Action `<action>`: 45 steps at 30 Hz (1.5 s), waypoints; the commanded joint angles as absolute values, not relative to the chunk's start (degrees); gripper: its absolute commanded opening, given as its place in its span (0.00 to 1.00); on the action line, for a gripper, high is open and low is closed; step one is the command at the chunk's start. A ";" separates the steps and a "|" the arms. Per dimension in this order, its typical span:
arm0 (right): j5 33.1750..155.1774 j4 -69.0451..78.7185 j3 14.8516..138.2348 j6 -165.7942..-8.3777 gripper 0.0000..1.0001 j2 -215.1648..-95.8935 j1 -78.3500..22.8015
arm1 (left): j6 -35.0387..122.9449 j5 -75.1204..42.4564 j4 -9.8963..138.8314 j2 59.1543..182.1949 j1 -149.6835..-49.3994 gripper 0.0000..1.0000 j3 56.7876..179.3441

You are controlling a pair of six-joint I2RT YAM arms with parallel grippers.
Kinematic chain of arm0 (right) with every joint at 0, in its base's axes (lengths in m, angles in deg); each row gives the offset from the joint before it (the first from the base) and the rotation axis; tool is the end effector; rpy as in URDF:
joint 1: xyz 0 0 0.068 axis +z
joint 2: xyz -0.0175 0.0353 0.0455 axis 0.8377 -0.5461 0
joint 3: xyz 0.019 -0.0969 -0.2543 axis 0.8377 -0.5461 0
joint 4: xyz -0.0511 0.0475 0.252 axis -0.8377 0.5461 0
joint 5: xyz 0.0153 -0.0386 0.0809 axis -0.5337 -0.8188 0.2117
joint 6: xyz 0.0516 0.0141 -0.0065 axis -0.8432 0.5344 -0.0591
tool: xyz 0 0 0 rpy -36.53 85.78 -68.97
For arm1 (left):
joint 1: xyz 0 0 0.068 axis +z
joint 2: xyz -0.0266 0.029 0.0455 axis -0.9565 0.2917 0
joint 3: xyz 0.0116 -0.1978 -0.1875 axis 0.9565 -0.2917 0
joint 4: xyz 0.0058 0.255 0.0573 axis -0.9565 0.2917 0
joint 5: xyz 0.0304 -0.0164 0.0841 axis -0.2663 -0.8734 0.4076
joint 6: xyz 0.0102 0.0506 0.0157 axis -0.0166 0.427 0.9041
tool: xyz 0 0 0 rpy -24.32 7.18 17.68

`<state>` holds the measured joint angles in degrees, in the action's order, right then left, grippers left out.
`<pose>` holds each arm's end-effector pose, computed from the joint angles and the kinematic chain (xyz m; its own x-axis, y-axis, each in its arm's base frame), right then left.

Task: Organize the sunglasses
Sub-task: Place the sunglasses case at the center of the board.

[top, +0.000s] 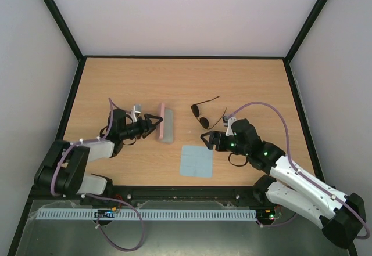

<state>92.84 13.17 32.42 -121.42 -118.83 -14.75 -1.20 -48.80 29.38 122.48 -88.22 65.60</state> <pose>0.1347 0.1271 0.2615 -0.6960 0.2523 -0.6723 -0.3780 0.6673 0.6417 0.2241 -0.0848 0.1615 -0.8435 -0.4277 -0.3250 0.1526 0.3893 -0.9084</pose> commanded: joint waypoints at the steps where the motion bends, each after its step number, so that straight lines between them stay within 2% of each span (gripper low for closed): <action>1: 92.34 15.66 30.58 -121.29 0.83 -118.71 -14.36 | -8.52 -56.09 6.35 128.94 -87.21 0.41 63.42; 9: 92.32 15.22 30.17 -121.24 0.84 -118.94 -14.36 | -13.16 -60.75 -9.36 145.52 -86.31 0.41 65.96; 14: 91.73 15.50 29.86 -120.71 0.84 -119.34 -14.36 | -20.66 -64.13 -25.22 157.06 -84.75 0.42 66.82; 18: 91.63 15.23 29.67 -120.36 0.84 -119.90 -14.36 | -29.46 -65.07 -41.17 166.07 -84.04 0.49 66.65; 20: 91.70 15.01 29.59 -120.22 0.84 -120.31 -14.36 | -29.38 -65.17 -42.06 167.74 -84.03 0.56 66.73; 22: 91.73 14.68 29.37 -120.08 0.85 -120.70 -14.36 | -28.57 -64.94 -42.06 167.47 -83.95 0.69 65.95; 23: 91.72 14.48 29.31 -120.04 0.85 -120.95 -14.36 | -28.31 -64.72 -42.06 167.20 -83.92 0.79 65.55; 27: 92.13 13.62 29.21 -120.09 0.85 -122.08 -14.36 | -27.61 -63.67 -41.91 165.49 -83.17 0.87 63.79; 30: 92.40 13.13 29.21 -120.16 0.85 -122.64 -14.36 | -26.44 -62.17 -41.77 164.38 -81.81 0.99 61.19; 37: 91.17 11.90 30.46 -119.20 0.85 -126.38 -14.41 | -23.26 -58.98 -42.00 163.93 -79.28 0.99 55.59; 45: 89.79 8.14 36.66 -116.96 0.83 -140.21 -14.37 | -19.36 -54.25 -40.62 166.38 -79.20 0.99 53.09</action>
<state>91.25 10.57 32.15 -118.73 -134.65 -14.75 -19.32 -61.35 -20.45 158.04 -79.87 58.58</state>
